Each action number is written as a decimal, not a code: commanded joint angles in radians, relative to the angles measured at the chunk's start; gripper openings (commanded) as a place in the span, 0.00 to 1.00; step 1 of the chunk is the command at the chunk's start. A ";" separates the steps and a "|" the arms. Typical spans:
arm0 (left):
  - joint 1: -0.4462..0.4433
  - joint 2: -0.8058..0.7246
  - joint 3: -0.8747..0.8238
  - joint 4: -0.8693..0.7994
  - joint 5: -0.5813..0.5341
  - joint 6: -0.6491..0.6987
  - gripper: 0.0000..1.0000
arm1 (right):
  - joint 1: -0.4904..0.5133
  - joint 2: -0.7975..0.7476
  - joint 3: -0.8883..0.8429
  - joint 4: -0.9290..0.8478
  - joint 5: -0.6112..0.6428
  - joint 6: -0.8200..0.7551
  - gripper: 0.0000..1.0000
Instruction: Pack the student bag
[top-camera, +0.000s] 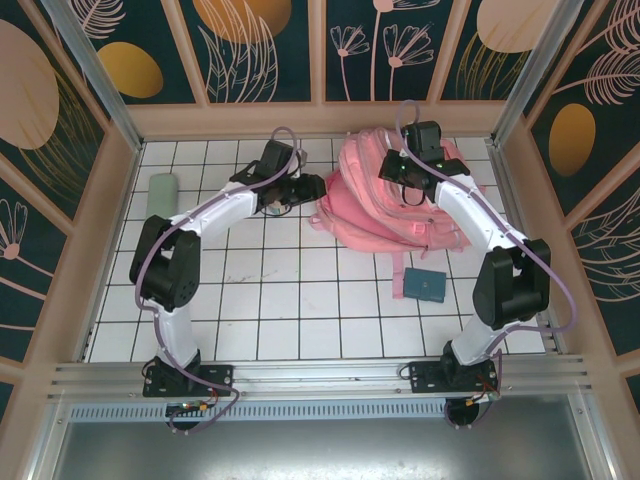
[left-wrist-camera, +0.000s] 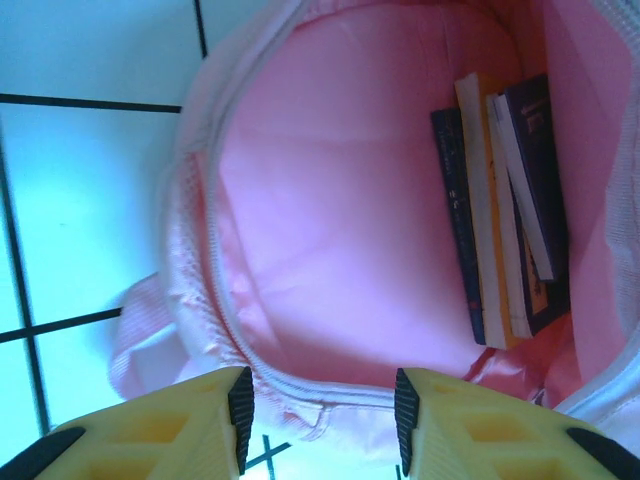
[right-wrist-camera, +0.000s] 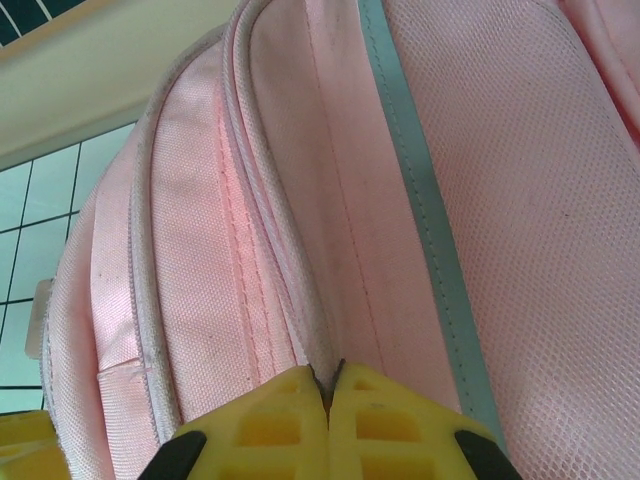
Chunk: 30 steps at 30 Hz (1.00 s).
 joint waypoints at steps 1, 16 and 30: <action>0.042 -0.019 -0.025 -0.027 -0.068 0.060 0.42 | -0.019 -0.010 -0.012 0.013 0.013 0.004 0.00; 0.111 0.214 0.155 -0.165 -0.371 0.266 0.40 | -0.009 -0.065 0.015 0.007 -0.068 0.039 0.00; 0.109 0.325 0.270 -0.163 -0.350 0.334 0.42 | 0.001 -0.065 0.004 0.008 -0.088 0.055 0.00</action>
